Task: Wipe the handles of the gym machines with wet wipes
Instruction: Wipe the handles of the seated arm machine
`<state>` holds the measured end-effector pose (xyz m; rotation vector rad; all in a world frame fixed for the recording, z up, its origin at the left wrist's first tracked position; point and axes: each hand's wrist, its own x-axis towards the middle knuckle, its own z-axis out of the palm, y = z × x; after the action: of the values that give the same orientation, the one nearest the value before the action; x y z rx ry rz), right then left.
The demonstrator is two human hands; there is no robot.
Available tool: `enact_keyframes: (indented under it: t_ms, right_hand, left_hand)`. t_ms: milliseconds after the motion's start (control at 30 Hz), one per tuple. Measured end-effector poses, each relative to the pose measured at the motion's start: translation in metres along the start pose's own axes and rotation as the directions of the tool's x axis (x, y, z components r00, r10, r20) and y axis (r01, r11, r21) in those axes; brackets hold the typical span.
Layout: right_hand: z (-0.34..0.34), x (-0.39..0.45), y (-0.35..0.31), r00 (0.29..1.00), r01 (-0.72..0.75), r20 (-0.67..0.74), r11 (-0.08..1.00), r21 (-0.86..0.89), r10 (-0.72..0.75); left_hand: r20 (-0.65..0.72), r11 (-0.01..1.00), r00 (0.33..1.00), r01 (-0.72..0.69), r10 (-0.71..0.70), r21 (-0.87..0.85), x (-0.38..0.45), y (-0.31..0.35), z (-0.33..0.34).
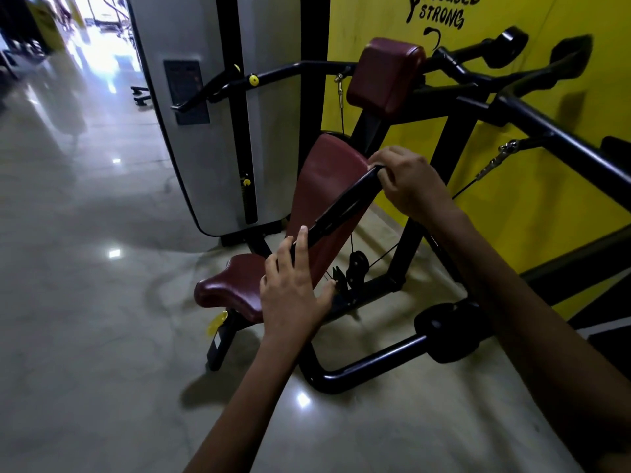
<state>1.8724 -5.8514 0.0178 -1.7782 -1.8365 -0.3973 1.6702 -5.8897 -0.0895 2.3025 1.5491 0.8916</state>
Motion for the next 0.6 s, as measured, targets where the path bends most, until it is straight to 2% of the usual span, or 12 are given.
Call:
enact_keyframes:
  t_ms: [67, 133, 167, 233, 367, 433, 500, 567, 600]
  right_hand:
    - [0.002, 0.001, 0.0, 0.984, -0.154, -0.043, 0.954, 0.257, 0.171]
    - [0.004, -0.003, 0.0, 0.932, -0.306, -0.023, 0.818, 0.488, 0.362]
    - [0.005, -0.007, 0.0, 0.901, -0.36, -0.006, 0.755, 0.548, 0.434]
    - [0.006, -0.018, 0.0, 0.873, -0.393, -0.018, 0.727, 0.562, 0.487]
    - [0.006, -0.021, -0.005, 0.885, -0.308, -0.155, 0.803, 0.511, 0.439]
    - [0.007, -0.014, -0.009, 0.881, -0.289, -0.167, 0.783, 0.55, 0.443]
    - [0.009, -0.011, -0.016, 0.838, -0.33, -0.101, 0.646, 0.689, 0.536]
    - [0.01, -0.015, -0.021, 0.769, -0.386, 0.053, 0.397, 0.833, 0.637]
    - [0.01, -0.017, -0.021, 0.737, -0.408, 0.169, 0.232, 0.883, 0.654]
  left_hand:
    - [0.003, 1.0, 1.0, -0.002, 0.002, 0.0, 0.0, 0.0, 0.0]
    - [0.007, 1.0, 1.0, -0.005, 0.005, 0.006, 0.0, -0.001, 0.0]
    - [0.004, 1.0, 1.0, -0.006, 0.006, 0.005, 0.0, -0.001, 0.0]
    - [0.001, 1.0, 1.0, -0.002, 0.002, -0.003, 0.0, -0.001, 0.0]
    - [-0.003, 1.0, 1.0, -0.003, 0.003, -0.001, 0.001, 0.0, 0.001]
    - [-0.005, 1.0, 1.0, -0.001, 0.001, -0.003, 0.001, 0.0, 0.001]
    - [-0.004, 1.0, 1.0, -0.003, 0.003, -0.002, 0.001, 0.0, 0.0]
    - [0.001, 1.0, 1.0, -0.005, 0.005, 0.002, 0.001, 0.0, 0.001]
    - [0.005, 1.0, 1.0, -0.004, 0.004, 0.002, 0.001, 0.0, 0.0]
